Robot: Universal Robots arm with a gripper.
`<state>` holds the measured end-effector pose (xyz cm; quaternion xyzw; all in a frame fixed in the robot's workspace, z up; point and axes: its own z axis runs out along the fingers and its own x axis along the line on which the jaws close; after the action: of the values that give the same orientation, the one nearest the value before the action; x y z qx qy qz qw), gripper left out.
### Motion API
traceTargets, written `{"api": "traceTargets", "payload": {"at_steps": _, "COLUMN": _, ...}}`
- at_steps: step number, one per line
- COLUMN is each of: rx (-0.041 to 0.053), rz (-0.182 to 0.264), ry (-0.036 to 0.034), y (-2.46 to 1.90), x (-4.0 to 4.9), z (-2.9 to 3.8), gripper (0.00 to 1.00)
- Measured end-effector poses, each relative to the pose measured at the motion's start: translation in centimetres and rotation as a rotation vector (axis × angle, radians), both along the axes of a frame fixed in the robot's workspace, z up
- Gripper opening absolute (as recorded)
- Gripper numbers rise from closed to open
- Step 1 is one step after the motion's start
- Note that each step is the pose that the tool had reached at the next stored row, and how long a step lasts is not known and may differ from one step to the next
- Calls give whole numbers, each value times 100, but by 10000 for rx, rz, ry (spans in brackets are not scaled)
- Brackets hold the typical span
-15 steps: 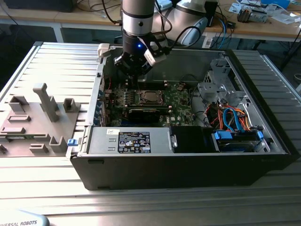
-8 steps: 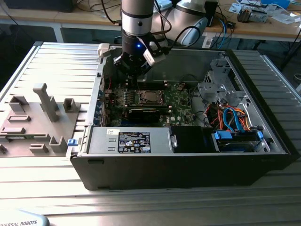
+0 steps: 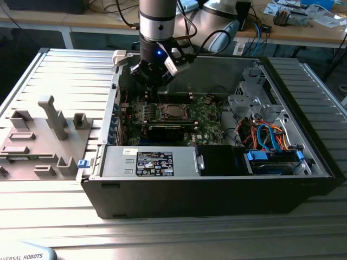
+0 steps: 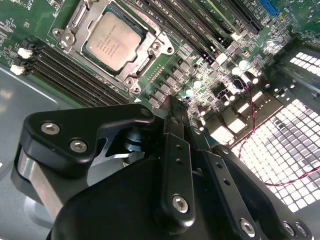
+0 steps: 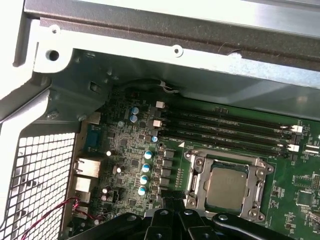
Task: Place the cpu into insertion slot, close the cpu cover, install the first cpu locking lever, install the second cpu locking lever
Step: 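Install the first cpu locking lever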
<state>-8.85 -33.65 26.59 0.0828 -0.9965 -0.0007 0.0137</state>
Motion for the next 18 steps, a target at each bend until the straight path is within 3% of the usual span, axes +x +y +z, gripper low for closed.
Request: {"api": "traceTargets", "payload": {"at_steps": 18, "rx": 0, "rz": 0, "ry": 0, "y": 0, "x": -55, "z": 0, "gripper": 11}}
